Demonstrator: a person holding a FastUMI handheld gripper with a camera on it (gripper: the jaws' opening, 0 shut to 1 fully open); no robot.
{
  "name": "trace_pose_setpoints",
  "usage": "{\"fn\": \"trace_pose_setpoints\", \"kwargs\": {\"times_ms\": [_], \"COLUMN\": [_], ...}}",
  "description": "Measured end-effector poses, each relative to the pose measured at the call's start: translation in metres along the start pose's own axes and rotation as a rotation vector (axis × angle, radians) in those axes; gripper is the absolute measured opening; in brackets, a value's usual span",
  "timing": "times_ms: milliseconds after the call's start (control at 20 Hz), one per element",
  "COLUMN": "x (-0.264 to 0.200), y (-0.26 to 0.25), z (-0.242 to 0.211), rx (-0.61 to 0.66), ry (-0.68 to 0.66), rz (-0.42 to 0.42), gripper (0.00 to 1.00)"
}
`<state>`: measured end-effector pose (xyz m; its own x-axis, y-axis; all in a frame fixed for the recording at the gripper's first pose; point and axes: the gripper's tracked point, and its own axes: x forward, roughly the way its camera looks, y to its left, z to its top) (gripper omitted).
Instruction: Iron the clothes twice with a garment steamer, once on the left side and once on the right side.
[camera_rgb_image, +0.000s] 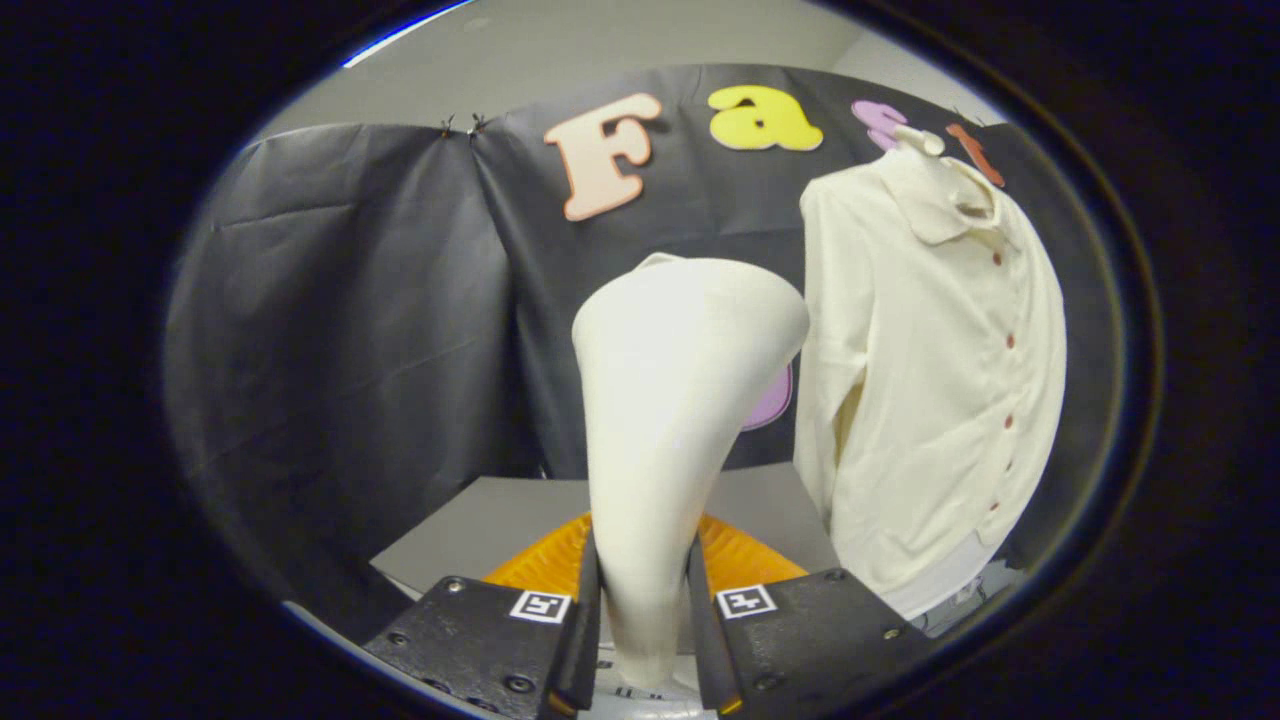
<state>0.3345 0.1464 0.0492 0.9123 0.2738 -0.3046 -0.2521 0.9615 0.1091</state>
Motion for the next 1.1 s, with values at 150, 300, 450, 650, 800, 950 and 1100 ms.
{"fn": "trace_pose_setpoints", "kwargs": {"times_ms": [150, 300, 450, 650, 800, 950, 1100], "x": [-0.019, -0.034, -0.043, -0.037, -0.017, 0.004, 0.028], "y": [-0.029, -0.083, -0.132, -0.178, -0.194, -0.205, -0.210], "z": [0.034, 0.061, 0.073, 0.077, 0.074, 0.068, 0.041], "rx": [0.015, -0.028, -0.015, -0.056, -0.026, 0.020, -0.002], "ry": [-0.043, -0.090, -0.097, -0.111, -0.095, -0.081, 0.001], "rz": [-0.047, -0.157, -0.250, -0.325, -0.340, -0.350, -0.320], "gripper": [0.39, 0.39, 0.39, 0.39, 0.39, 0.39, 0.40]}}
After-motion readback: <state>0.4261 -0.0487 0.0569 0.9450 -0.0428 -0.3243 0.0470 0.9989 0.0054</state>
